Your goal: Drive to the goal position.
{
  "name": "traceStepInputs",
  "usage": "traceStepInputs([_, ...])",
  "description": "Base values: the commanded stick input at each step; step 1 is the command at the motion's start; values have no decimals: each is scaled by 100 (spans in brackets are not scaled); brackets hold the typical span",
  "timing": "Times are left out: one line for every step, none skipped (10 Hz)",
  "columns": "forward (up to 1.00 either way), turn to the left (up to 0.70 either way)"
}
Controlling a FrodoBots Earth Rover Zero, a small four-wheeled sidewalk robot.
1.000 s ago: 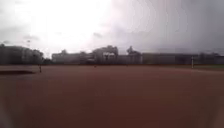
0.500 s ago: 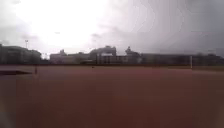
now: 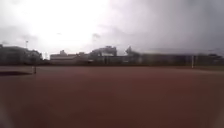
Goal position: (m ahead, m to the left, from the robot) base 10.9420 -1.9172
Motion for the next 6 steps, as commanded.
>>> traceStepInputs([50,0])
traceStepInputs([50,0])
traceStepInputs([50,0])
traceStepInputs([50,0])
traceStepInputs([50,0])
traceStepInputs([50,0])
